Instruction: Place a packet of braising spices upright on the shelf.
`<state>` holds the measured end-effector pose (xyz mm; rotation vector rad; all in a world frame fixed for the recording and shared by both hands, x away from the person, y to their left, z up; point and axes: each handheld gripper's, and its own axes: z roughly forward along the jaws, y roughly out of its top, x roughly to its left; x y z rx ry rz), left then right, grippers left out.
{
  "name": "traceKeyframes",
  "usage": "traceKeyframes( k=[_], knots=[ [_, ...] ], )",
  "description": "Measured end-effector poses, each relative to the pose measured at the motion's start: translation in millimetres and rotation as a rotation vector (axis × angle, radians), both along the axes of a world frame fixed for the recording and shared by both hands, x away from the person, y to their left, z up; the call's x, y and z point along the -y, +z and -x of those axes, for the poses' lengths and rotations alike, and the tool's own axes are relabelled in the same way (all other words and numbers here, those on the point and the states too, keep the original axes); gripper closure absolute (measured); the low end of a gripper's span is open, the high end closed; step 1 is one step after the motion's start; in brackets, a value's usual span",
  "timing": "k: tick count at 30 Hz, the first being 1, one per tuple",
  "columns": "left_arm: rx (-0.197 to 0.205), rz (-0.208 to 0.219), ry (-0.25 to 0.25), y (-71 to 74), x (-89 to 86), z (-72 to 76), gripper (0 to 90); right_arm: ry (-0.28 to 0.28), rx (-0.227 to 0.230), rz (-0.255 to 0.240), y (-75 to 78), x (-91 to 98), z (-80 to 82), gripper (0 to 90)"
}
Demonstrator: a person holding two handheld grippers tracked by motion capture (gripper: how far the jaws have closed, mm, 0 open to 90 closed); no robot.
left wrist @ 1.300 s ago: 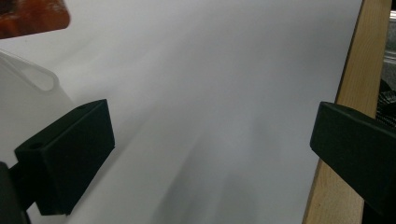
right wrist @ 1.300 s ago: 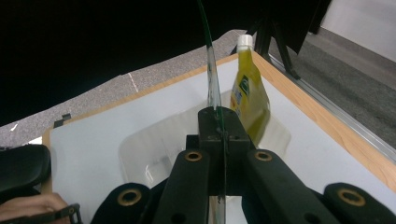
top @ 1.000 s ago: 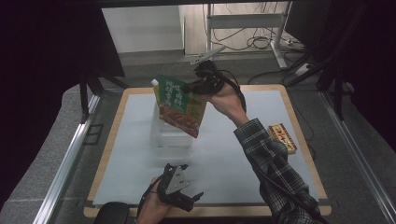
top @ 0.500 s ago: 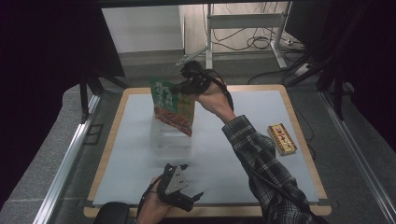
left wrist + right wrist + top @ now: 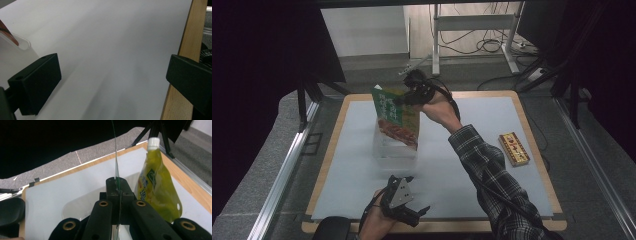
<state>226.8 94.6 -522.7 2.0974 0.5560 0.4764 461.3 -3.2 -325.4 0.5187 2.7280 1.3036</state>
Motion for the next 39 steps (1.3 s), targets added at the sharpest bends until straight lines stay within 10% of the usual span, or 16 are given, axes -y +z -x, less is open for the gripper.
traceKeyframes(
  k=[20, 39],
  knots=[
    [-0.001, -0.007, -0.002, 0.1, -1.1, -0.3, 0.0, -0.023, -0.024, -0.011, -24.2, -14.7, -11.2, 86.5],
    [-0.003, -0.014, -0.008, -1.4, 1.7, 0.4, 0.0, -0.072, 0.104, 0.017, -17.4, 11.0, -4.4, 50.6]
  ],
)
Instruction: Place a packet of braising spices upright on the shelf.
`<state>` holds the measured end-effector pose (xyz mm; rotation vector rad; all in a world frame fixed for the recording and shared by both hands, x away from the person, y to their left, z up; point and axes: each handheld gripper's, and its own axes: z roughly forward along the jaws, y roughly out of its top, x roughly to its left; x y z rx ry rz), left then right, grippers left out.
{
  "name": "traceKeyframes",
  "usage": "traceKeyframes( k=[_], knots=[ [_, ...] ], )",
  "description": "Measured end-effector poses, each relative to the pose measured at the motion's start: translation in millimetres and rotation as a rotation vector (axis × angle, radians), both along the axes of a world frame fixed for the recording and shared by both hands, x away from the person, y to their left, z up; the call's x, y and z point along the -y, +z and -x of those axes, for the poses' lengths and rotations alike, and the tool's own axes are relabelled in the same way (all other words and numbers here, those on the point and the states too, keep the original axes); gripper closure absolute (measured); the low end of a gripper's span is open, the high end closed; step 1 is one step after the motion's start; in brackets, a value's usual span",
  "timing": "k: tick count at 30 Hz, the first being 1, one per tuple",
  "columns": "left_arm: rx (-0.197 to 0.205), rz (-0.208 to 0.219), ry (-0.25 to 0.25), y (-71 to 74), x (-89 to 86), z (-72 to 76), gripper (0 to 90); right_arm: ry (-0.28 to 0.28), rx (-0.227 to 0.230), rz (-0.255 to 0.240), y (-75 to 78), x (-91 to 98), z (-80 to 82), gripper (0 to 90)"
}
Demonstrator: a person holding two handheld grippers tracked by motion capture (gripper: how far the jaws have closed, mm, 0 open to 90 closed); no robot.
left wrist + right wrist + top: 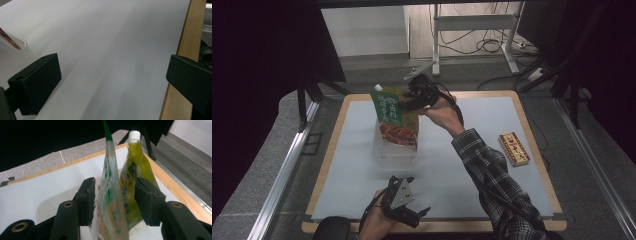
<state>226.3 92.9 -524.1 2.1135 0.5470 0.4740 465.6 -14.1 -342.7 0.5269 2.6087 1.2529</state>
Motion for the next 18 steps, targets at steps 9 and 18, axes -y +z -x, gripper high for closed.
traceKeyframes(
  k=[9, 18],
  knots=[
    [0.000, -0.004, -0.001, -0.3, 0.2, -0.4, 0.0, -0.041, -0.007, -0.007, -8.0, 19.2, -1.5, 41.9],
    [-0.001, -0.008, -0.001, -0.4, 0.2, -0.3, 0.0, -0.043, -0.018, 0.000, -13.4, 30.9, 1.5, 31.1]
  ],
)
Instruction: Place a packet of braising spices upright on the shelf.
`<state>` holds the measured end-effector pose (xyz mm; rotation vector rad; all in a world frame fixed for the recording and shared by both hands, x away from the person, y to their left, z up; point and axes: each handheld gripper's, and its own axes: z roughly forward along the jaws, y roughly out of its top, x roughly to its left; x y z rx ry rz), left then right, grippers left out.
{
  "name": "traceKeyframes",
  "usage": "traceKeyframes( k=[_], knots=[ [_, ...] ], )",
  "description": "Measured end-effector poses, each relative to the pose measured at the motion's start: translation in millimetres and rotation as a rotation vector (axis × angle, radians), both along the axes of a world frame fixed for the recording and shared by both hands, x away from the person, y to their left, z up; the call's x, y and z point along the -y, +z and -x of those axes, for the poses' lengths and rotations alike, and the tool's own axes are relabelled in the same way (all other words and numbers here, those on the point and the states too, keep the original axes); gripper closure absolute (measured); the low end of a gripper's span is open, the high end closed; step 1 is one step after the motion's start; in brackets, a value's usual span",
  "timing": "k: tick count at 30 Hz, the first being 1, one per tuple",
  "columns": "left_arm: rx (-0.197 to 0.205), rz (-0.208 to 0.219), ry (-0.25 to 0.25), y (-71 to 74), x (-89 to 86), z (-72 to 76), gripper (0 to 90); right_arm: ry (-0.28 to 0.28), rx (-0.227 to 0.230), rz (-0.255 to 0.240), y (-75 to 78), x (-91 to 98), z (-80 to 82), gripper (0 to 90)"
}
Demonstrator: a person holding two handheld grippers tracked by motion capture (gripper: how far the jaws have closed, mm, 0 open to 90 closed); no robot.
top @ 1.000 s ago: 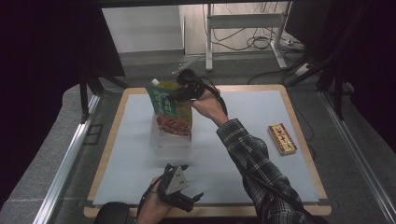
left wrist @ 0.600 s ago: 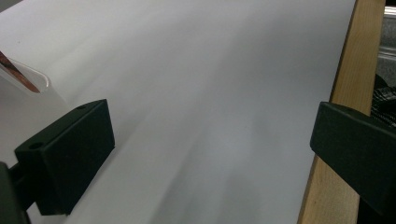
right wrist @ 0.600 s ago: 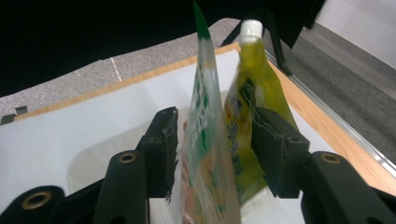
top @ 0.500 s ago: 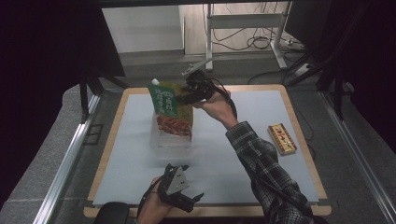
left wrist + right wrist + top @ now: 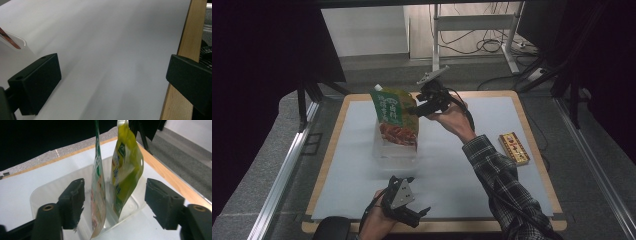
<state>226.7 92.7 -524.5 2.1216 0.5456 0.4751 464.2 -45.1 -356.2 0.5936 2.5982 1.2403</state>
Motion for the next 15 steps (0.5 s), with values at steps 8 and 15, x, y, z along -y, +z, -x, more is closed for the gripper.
traceKeyframes(
  k=[8, 15],
  knots=[
    [-0.001, 0.001, 0.002, 0.1, -0.5, 0.1, 0.0, -0.019, 0.008, -0.005, -5.7, 11.8, 4.2, 26.6],
    [-0.001, -0.003, 0.002, -0.4, 0.2, 0.2, 0.0, -0.036, 0.028, 0.005, -12.5, 22.4, 9.7, 21.8]
  ],
)
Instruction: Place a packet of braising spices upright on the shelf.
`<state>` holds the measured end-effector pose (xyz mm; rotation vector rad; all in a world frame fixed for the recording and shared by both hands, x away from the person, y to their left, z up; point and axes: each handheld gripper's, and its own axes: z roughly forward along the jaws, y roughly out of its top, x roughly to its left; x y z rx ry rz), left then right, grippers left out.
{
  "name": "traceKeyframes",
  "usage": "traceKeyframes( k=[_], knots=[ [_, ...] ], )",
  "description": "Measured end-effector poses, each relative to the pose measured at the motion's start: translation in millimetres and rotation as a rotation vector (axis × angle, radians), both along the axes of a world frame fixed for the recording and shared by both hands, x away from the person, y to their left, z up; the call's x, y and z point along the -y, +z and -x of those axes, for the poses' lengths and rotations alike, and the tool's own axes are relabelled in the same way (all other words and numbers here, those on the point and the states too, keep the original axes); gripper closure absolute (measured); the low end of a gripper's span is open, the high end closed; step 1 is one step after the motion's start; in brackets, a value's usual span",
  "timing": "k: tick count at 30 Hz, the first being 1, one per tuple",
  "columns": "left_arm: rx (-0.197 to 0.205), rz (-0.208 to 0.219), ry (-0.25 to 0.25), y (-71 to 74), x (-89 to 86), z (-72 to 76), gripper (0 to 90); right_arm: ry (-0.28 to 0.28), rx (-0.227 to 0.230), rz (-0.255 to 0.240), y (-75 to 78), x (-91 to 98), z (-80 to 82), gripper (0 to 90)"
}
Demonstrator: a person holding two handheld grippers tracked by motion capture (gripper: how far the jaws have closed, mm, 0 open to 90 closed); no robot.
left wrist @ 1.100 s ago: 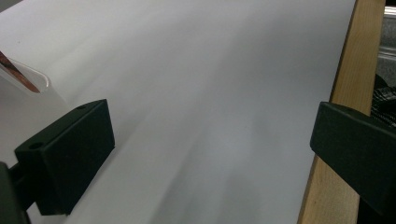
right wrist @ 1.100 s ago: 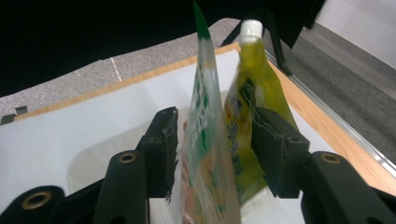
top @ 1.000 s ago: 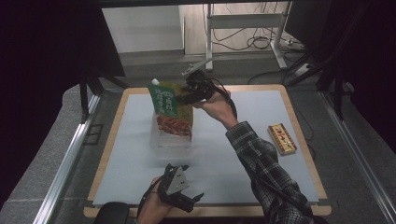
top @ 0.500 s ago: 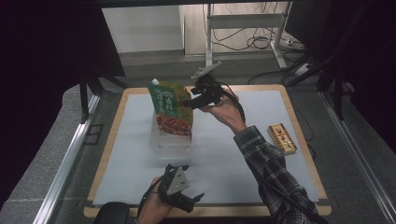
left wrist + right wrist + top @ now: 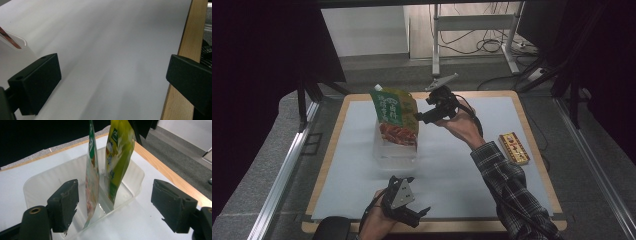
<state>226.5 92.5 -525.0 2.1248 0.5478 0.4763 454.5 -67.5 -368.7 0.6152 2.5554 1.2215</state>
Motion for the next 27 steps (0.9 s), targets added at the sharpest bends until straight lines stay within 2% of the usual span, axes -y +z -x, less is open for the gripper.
traceKeyframes(
  k=[5, 9, 16, 21, 27],
  knots=[
    [0.001, 0.001, 0.001, 0.1, -0.3, 0.0, 0.0, -0.018, 0.011, 0.001, -4.1, 7.0, 4.7, 19.2],
    [0.001, -0.001, 0.001, -0.2, 0.1, -0.1, 0.0, -0.037, 0.002, -0.001, -6.3, 13.2, 8.2, 18.5],
    [-0.001, 0.001, 0.001, -0.8, -0.1, -0.8, 0.0, -0.035, -0.006, 0.004, -11.8, 25.8, 14.9, 18.4],
    [0.000, 0.006, 0.001, -0.6, -0.3, -0.7, 0.0, -0.037, 0.007, 0.014, -15.5, 33.1, 19.5, 18.2],
    [0.001, 0.018, 0.003, 0.0, -1.0, -0.8, 0.0, -0.045, 0.007, 0.004, -19.9, 43.3, 25.4, 18.2]
  ],
)
